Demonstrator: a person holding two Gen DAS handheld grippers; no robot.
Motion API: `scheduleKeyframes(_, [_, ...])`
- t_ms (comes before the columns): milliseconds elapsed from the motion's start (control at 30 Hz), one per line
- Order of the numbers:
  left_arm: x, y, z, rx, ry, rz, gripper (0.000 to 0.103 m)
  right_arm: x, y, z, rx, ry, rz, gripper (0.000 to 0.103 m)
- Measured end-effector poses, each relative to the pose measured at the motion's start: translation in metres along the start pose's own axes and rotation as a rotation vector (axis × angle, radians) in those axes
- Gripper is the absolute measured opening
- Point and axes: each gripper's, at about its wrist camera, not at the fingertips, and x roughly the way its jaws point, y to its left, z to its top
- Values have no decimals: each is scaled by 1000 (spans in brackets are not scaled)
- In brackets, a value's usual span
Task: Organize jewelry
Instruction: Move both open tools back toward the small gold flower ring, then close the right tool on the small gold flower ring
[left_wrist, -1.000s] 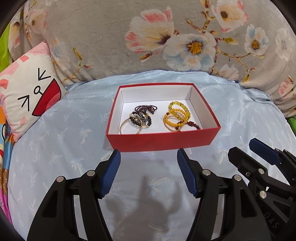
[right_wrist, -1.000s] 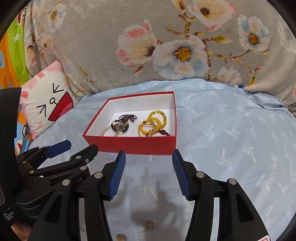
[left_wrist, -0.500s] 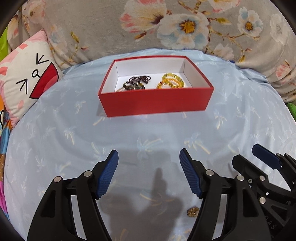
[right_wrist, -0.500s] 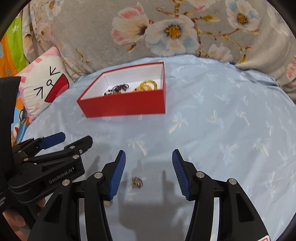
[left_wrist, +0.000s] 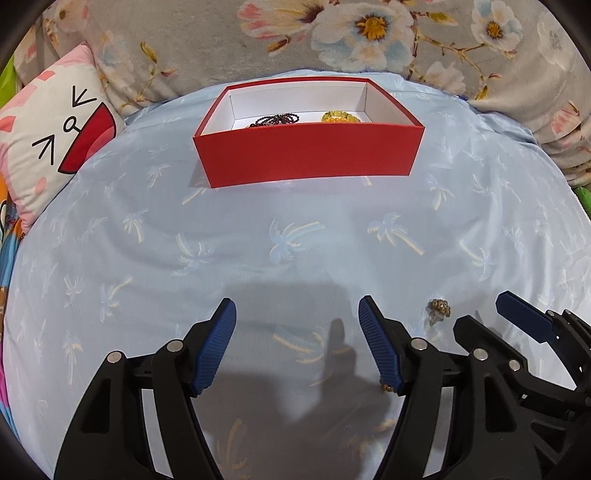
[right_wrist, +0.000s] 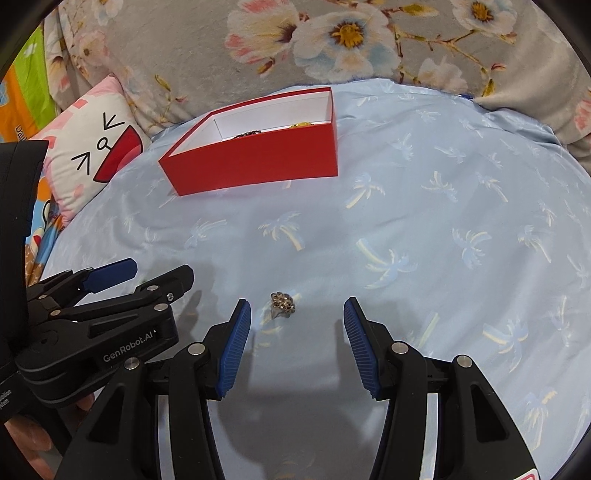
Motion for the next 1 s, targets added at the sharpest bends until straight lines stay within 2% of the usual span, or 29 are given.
scheduleKeyframes(100, [-1,2,-3,-5,1,6,67,1,2,-1,-5,4,-1,52])
scheduleKeyframes(167, [-1,5,-5,-12,2,7,73,2,2,-2,-3,5,0,52])
scheduleKeyframes(300, [-1,10,-12,-18,9,1,74,4,3,-2,-7,10,-2,49])
scheduleKeyframes(533, [-4,20,-26,-25,23,-7,74,14,6,-3,-14,26,0,37])
scheduleKeyframes(767, [-6,23,-35,-30,33,-10,74,25,0,0,43,50,42,31])
scheduleKeyframes(1000, [-7,20,-39,-15,40,-22,74,33,1,5,51,61,41,16])
